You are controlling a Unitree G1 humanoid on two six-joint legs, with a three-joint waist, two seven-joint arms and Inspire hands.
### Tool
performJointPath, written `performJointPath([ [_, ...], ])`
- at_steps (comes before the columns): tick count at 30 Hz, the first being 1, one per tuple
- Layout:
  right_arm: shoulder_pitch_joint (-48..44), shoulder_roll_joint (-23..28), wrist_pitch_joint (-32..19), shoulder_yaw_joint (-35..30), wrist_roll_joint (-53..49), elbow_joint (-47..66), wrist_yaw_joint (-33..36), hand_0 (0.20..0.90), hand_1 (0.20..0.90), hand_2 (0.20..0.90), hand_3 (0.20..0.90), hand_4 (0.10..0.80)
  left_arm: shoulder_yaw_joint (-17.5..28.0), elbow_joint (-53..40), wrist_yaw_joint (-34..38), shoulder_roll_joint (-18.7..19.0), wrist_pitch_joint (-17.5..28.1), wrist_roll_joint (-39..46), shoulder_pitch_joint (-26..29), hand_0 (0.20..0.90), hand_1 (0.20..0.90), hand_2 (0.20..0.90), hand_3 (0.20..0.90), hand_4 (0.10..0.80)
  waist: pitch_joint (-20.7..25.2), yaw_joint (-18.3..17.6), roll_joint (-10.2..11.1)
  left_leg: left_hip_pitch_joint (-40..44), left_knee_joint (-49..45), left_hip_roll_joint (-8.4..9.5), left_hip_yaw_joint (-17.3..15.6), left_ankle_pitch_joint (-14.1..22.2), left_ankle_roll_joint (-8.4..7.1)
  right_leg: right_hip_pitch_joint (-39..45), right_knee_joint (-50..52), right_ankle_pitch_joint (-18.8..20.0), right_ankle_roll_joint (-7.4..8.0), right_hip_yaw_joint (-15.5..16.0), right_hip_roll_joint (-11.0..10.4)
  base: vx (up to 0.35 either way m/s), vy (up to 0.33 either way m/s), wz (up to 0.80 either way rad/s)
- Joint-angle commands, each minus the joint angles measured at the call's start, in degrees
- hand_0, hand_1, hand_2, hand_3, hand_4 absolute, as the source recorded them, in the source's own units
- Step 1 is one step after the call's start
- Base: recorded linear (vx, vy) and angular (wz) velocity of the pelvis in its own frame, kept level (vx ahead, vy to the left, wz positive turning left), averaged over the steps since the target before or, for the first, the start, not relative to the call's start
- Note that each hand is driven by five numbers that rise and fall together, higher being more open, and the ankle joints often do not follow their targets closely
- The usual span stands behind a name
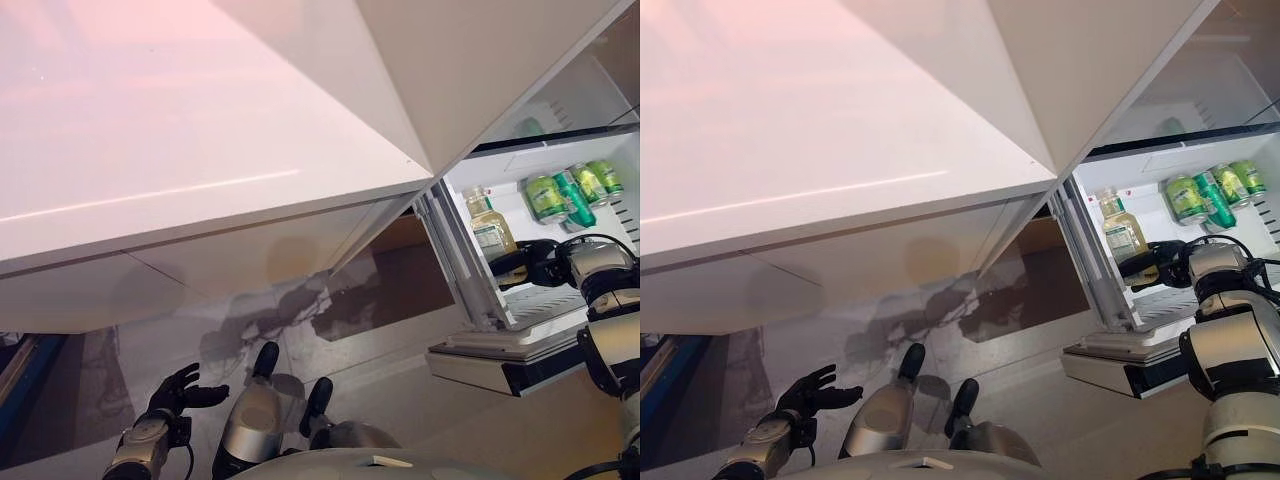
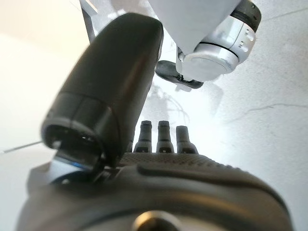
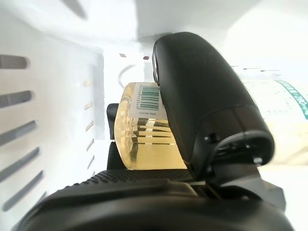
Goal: Put drinks into fridge and close the fridge
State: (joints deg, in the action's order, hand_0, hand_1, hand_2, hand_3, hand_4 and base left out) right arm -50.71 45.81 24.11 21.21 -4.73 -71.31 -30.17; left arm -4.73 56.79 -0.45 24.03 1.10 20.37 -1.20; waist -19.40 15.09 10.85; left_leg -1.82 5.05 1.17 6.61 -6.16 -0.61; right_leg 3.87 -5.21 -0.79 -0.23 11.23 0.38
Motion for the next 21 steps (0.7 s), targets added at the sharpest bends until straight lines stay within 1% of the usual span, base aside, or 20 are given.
performJointPath([
  [1, -9.92, 4.95, 1.25, 4.34, 1.67, 0.28, -1.31, 0.3, 0.3, 0.3, 0.2, 0.1, -2.12, -3.95, 0.2, 2.93, -0.07, 1.58, -2.28, 0.9, 0.9, 0.9, 0.9, 0.8, 1.25, 1.52, -1.48, -1.77, -1.76, 1.67, 0.16, 4.08, 1.38, -4.6, 2.58, 4.81, 2.91, -0.26, -0.4, -0.006, 0.002, 0.13],
  [2, -9.64, 4.83, 1.73, 4.41, 2.28, 0.33, -1.6, 0.3, 0.3, 0.3, 0.2, 0.1, -2.39, -5.27, 0.61, 2.96, -0.96, 1.95, -2.73, 0.9, 0.9, 0.9, 0.9, 0.8, 1.28, 1.58, -1.67, -1.77, -1.73, 1.67, 0.35, 3.95, 1.26, -4.53, 2.52, 4.86, 3.04, -0.2, -0.5, 0.025, 0.013, 0.1],
  [5, -10.01, 4.42, 3.42, 4.16, 4.48, -0.54, -2.43, 0.3, 0.3, 0.3, 0.2, 0.1, -2.54, -9.7, 1.44, 3.91, -5.62, 2.19, -2.92, 0.9, 0.9, 0.9, 0.9, 0.8, 1.82, 1.95, -1.86, -1.48, -1.53, 1.75, 0.49, 3.92, 1.11, -4.18, 2.2, 4.73, 2.95, 0.29, -0.71, 0.065, 0.015, 0.05],
  [9, -11.48, 5.59, 4.26, 3.97, 8.88, -2.15, -7.78, 0.3, 0.3, 0.3, 0.2, 0.1, -1.64, -11.68, 0.98, 5.45, -9.51, 2.54, -1.85, 0.9, 0.9, 0.9, 0.9, 0.8, 2.37, 2.06, -2.07, -1.7, -1.53, 1.67, 0.49, 3.87, 1.09, -4.51, 2.32, 4.64, 2.81, 0.65, -0.9, 0.044, 0.003, 0.02],
  [13, -11.94, 6.06, 5.13, 4.83, 10.21, -2.76, -9.79, 0.3, 0.3, 0.3, 0.2, 0.1, -1.38, -11.3, 0.16, 6.32, -10.48, 3.18, -0.55, 0.9, 0.9, 0.9, 0.9, 0.8, 2.09, 1.97, -2.55, -2.11, -1.55, 1.78, 0.55, 3.67, 1.18, -5.05, 2.55, 4.65, 2.69, 0.79, -1.05, 0.0, 0.0, 0.0],
  [15, -12.24, 6.04, 6.12, 5.38, 10.44, -3.13, -9.6, 0.3, 0.3, 0.3, 0.2, 0.1, -1.24, -10.75, -0.7, 6.71, -10.64, 3.4, 0.4, 0.9, 0.9, 0.9, 0.9, 0.8, 1.61, 1.92, -3.02, -2.7, -1.84, 1.94, 0.54, 3.52, 1.23, -5.49, 2.77, 4.65, 2.6, 0.79, -1.22, -0.01, 0.015, 0.0],
  [20, -11.97, 5.8, 7.31, 5.48, 10.5, -3.52, -9.07, 0.3, 0.3, 0.3, 0.2, 0.1, -1.27, -9.77, -1.59, 6.9, -10.2, 3.53, 1.27, 0.9, 0.9, 0.9, 0.9, 0.8, 0.93, 1.83, -3.44, -3.38, -2.43, 2.06, 0.63, 3.5, 1.29, -5.98, 3.14, 4.65, 2.58, 0.62, -1.41, 0.0, 0.0, 0.0],
  [21, -12.04, 5.7, 7.48, 5.58, 10.63, -3.58, -9.05, 0.309, 0.309, 0.309, 0.211, 0.111, -1.31, -9.56, -1.7, 6.95, -10.21, 3.57, 1.57, 0.9, 0.9, 0.9, 0.9, 0.8, 0.81, 1.78, -3.5, -3.49, -2.53, 2.06, 0.58, 3.5, 1.28, -6.11, 3.25, 4.67, 2.6, 0.64, -1.45, 0.0, 0.0, 0.0],
])
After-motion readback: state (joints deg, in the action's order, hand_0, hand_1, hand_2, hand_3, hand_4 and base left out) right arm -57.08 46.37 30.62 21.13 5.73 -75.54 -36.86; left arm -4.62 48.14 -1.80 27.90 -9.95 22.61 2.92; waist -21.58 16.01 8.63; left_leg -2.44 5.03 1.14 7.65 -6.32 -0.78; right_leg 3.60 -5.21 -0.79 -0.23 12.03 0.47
